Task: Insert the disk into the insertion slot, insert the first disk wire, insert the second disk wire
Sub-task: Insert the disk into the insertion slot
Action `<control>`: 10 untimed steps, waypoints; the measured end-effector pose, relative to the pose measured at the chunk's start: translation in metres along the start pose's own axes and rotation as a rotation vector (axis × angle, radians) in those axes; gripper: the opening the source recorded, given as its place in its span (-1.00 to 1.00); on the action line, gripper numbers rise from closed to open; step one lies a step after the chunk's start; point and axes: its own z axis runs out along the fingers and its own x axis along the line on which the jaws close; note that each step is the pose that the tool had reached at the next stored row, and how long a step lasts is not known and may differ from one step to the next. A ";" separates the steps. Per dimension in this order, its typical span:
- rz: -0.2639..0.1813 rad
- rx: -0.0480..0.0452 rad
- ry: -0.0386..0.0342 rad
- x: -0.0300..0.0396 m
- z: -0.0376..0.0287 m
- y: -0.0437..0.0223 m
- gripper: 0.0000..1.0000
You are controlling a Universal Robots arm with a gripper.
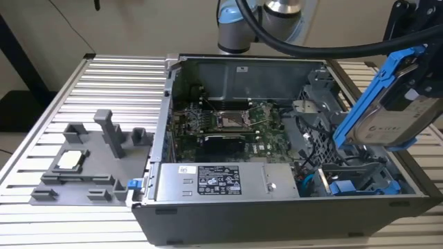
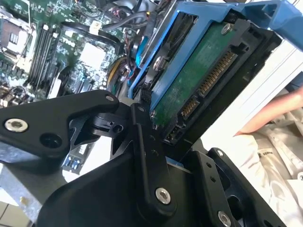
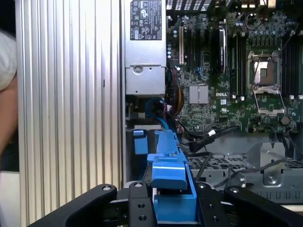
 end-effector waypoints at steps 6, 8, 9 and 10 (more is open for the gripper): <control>0.000 0.0000 -0.0001 0.0044 0.0060 -0.0003 -0.34; 0.000 0.0000 -0.0001 0.0055 0.0077 -0.0004 -0.34; 0.000 0.0000 0.0001 0.0063 0.0086 -0.0005 -0.34; 0.000 0.0000 0.0000 0.0069 0.0097 -0.0005 -0.34</control>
